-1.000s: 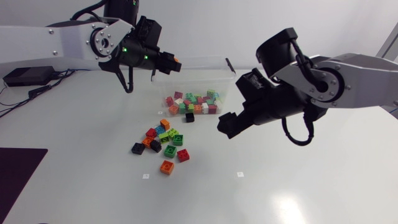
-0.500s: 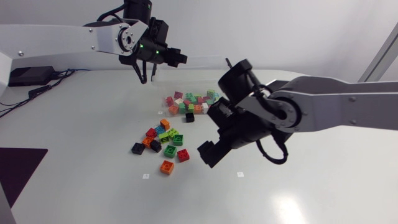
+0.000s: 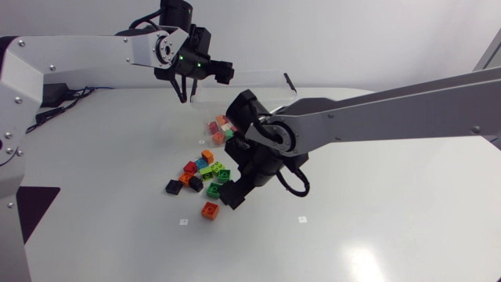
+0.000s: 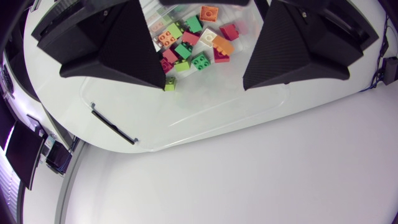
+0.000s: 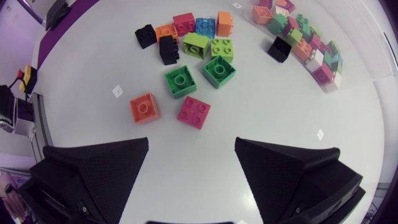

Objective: Place the duplo bricks in the container

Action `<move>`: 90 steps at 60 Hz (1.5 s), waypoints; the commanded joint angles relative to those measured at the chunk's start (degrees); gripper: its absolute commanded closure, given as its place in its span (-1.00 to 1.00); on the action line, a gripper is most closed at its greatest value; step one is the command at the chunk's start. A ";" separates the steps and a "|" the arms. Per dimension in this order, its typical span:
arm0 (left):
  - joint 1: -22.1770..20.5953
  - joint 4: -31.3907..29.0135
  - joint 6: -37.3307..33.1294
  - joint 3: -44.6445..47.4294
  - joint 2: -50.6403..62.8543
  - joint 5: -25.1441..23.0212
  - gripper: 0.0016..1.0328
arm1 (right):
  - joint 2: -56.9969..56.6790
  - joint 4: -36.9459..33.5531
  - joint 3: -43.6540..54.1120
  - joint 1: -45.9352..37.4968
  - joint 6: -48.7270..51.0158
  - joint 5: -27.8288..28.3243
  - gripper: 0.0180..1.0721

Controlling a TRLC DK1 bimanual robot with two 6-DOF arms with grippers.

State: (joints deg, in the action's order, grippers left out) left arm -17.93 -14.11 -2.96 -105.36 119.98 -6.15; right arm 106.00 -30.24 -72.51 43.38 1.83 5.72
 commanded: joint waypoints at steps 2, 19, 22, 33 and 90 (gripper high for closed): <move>0.44 -0.31 -0.11 3.58 -3.88 -0.09 -0.90 | 3.60 -1.84 -3.16 0.66 -2.09 -0.35 -0.91; 1.76 -6.90 -2.14 12.90 -12.32 0.53 -0.90 | 11.16 -7.47 -10.55 1.45 -3.93 -0.27 -0.91; 1.94 -9.36 -2.93 13.96 -13.11 0.97 -0.90 | 12.39 -8.70 -11.86 1.36 -4.29 -0.35 -0.91; 1.85 -16.74 -4.86 19.76 -17.42 1.41 -0.90 | 15.38 -11.16 -15.47 0.83 -4.99 -0.35 -0.87; -4.04 -23.24 -6.88 51.84 -41.41 3.08 -0.89 | 23.03 -14.32 -23.82 0.04 -6.66 -1.94 0.30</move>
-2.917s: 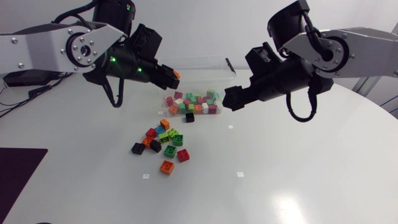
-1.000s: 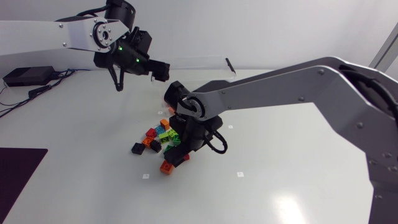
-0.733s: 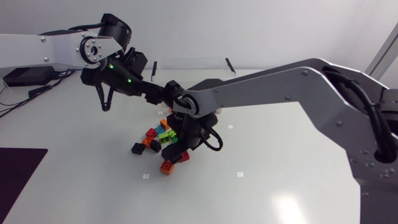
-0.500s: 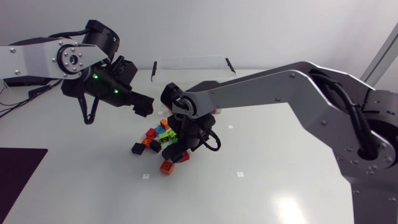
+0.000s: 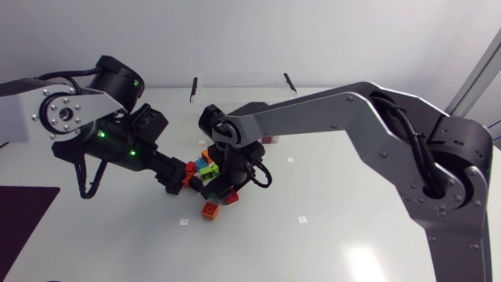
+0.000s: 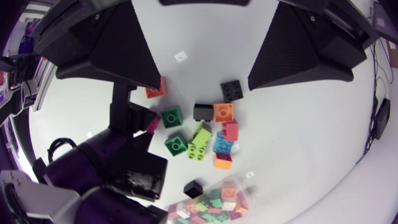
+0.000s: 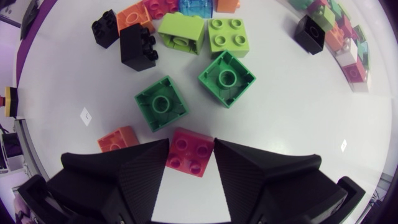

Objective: Place the duplo bricks in the container

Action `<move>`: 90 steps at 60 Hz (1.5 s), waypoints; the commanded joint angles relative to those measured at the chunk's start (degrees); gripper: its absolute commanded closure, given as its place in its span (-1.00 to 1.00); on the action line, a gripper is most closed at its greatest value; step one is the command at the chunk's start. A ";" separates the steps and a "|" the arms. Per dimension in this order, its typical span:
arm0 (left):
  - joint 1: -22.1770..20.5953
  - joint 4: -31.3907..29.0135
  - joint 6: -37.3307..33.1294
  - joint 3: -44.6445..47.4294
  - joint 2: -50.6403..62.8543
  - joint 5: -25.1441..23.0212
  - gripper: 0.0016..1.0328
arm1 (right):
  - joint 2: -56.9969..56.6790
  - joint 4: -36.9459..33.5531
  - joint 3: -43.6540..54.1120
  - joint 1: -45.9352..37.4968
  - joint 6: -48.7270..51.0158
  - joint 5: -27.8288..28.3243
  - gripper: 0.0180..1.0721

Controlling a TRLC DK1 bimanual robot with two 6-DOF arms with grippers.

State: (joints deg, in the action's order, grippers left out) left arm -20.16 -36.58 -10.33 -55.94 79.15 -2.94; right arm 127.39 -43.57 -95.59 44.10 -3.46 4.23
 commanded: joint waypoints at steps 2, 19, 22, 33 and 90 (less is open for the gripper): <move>-2.60 -0.78 0.75 2.86 -0.23 -0.14 -0.89 | 1.63 -1.08 -0.56 -0.77 -1.37 -0.45 0.37; -9.02 -0.60 3.65 3.91 5.22 -0.14 -0.89 | -2.41 -0.55 3.39 -4.19 -1.37 -0.27 0.43; -9.72 -0.42 3.91 4.00 6.63 -0.14 -0.89 | -3.91 -0.55 4.01 -5.42 -1.37 -0.27 0.43; -11.04 0.63 4.79 4.09 10.05 -0.14 -0.88 | -8.74 -0.64 5.59 -9.47 -1.19 0.43 0.43; -13.76 5.82 11.73 -3.12 26.40 1.45 -0.21 | -14.72 -3.89 -7.06 -19.57 -1.90 2.19 0.44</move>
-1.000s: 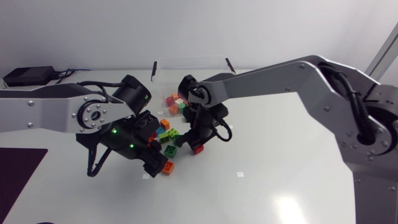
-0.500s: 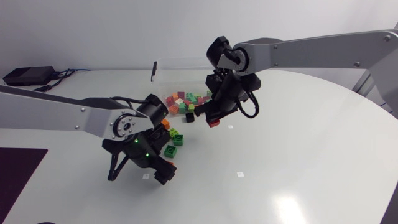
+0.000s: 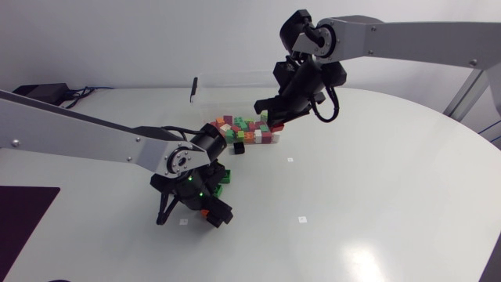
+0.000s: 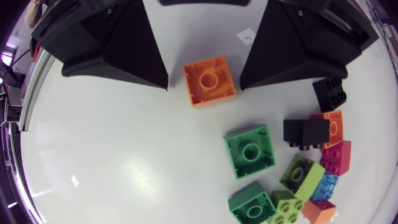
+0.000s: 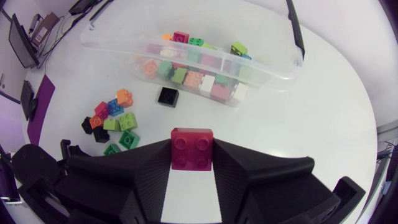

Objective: Place the duplo bricks in the container

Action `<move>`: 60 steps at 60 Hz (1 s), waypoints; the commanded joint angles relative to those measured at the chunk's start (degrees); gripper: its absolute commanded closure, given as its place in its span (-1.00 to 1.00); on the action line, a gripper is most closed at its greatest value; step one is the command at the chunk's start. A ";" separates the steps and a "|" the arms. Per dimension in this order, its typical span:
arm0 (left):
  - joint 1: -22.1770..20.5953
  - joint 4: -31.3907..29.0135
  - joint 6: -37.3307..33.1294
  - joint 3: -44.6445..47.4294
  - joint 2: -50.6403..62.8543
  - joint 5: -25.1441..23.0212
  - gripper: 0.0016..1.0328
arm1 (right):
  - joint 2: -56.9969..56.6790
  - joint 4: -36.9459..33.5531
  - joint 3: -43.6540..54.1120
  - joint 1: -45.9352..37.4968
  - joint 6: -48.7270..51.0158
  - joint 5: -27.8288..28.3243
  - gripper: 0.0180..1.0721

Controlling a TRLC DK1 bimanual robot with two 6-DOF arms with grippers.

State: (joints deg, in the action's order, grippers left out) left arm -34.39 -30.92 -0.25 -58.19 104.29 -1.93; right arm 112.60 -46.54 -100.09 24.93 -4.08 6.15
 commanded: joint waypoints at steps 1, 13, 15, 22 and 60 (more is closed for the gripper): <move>0.55 0.15 1.66 -0.87 1.18 0.44 -0.15 | 0.17 -0.92 -2.83 -0.49 -1.28 0.26 0.44; 0.91 1.30 1.57 -0.34 0.39 1.76 0.32 | 2.80 -0.04 -8.28 -0.85 -1.90 0.26 0.44; 0.91 1.30 1.48 -0.25 0.12 1.76 0.33 | 3.33 0.23 -9.07 -1.02 -2.16 0.26 0.44; 0.91 1.21 1.04 0.98 -1.81 1.93 0.35 | 5.09 1.10 -11.70 -1.29 -2.69 0.26 0.44; 0.03 -0.55 -4.49 4.76 -17.37 1.93 0.35 | 9.57 11.74 -16.19 -1.64 -2.78 -0.70 0.44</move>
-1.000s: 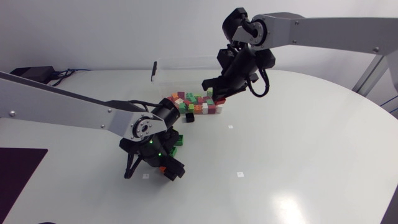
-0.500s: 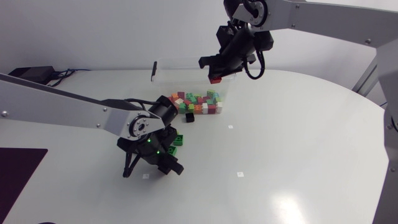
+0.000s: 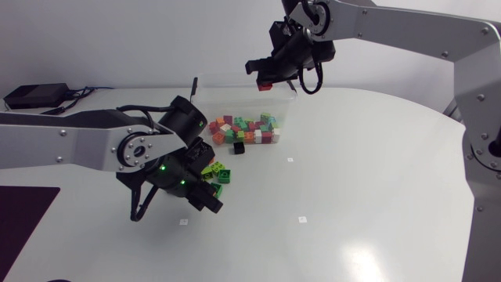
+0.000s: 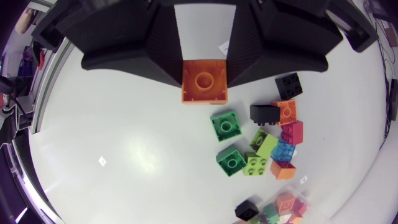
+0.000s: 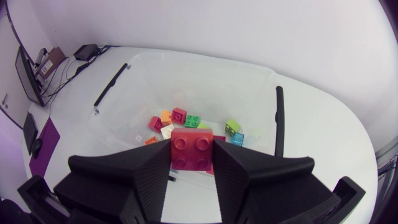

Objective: Place the duplo bricks in the container

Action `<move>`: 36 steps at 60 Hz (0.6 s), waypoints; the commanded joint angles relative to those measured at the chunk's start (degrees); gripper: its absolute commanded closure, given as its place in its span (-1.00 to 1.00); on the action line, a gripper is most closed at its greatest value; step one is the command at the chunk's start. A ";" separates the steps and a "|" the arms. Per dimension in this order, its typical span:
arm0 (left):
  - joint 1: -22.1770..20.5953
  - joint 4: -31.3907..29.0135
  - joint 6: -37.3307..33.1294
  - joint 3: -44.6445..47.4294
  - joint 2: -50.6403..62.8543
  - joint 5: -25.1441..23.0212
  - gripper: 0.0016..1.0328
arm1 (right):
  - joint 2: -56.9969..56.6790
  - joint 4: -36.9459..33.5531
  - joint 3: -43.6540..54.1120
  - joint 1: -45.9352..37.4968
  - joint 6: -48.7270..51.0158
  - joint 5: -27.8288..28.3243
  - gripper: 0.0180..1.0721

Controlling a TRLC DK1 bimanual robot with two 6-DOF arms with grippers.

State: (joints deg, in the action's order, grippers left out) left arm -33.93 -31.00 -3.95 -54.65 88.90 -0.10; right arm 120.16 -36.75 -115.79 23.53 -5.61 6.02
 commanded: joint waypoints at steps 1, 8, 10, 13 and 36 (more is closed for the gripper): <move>-0.43 -0.46 -0.80 1.22 -2.24 0.10 0.35 | 2.01 2.30 -0.32 -0.15 -1.16 -0.66 0.44; -0.34 -0.46 -1.24 0.51 -4.35 0.10 0.35 | 2.01 7.92 2.14 -0.15 -0.28 -1.28 0.44; -0.34 -0.46 -1.24 0.25 -4.88 0.10 0.35 | 2.01 9.59 2.94 -0.15 -0.11 -1.80 0.44; -0.34 -0.46 -1.50 -0.01 -5.49 0.10 0.35 | 1.92 12.23 4.25 -0.15 0.07 -2.07 0.44; 3.35 -0.81 -3.61 -4.32 -9.19 -1.04 0.35 | 0.78 26.03 11.37 1.52 2.97 -6.29 -0.88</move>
State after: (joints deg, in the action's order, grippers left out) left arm -32.12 -31.46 -6.31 -56.64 81.28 -0.21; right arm 122.43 -13.21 -108.03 24.29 -3.77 0.47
